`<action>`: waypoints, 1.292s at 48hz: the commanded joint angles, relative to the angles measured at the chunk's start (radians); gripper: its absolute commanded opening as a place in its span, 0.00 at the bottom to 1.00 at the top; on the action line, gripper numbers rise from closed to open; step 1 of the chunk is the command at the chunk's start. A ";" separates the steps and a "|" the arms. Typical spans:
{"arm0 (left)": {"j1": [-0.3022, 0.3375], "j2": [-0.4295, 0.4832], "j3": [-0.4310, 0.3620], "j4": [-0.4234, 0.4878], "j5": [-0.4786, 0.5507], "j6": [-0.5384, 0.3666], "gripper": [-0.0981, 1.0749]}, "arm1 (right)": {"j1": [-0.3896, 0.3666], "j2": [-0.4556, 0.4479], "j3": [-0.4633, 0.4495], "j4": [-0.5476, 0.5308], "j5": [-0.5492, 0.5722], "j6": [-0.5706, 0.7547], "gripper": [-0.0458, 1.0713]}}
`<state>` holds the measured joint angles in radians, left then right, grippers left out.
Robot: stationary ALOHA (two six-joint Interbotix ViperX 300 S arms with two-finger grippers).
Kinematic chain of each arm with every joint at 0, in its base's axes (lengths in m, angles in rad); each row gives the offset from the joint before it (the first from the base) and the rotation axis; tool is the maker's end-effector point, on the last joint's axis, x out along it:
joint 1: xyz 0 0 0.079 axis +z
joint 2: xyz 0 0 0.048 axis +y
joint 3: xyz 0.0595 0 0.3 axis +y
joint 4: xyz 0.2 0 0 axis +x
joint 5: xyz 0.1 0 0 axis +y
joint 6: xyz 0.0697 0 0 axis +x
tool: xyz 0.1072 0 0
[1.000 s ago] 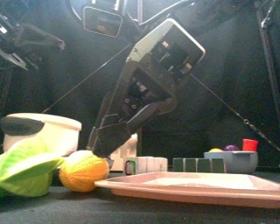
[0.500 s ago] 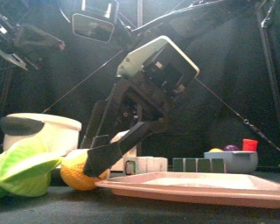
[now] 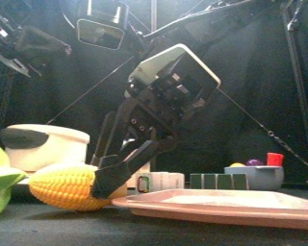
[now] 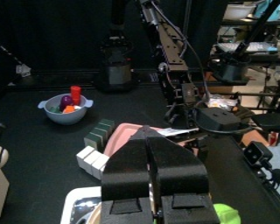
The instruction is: Place corn on big plate
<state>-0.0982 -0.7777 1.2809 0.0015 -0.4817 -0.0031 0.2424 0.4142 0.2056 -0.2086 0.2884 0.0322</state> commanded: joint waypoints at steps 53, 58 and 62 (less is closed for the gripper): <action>-0.002 0.002 -0.015 -0.002 -0.009 -0.002 0.05 | -0.061 -0.476 0.310 0.588 -0.072 0.011 0.54; -0.002 0.002 -0.014 0.000 -0.011 0.002 0.05 | -0.066 -0.512 0.356 0.649 -0.143 0.008 0.54; -0.002 0.002 -0.012 0.000 -0.011 0.002 0.05 | -0.066 -0.529 0.388 0.664 -0.175 0.009 0.54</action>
<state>-0.0982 -0.7777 1.2809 0.0000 -0.4832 -0.0031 0.1810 -0.0629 0.5752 0.4326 0.1595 0.0430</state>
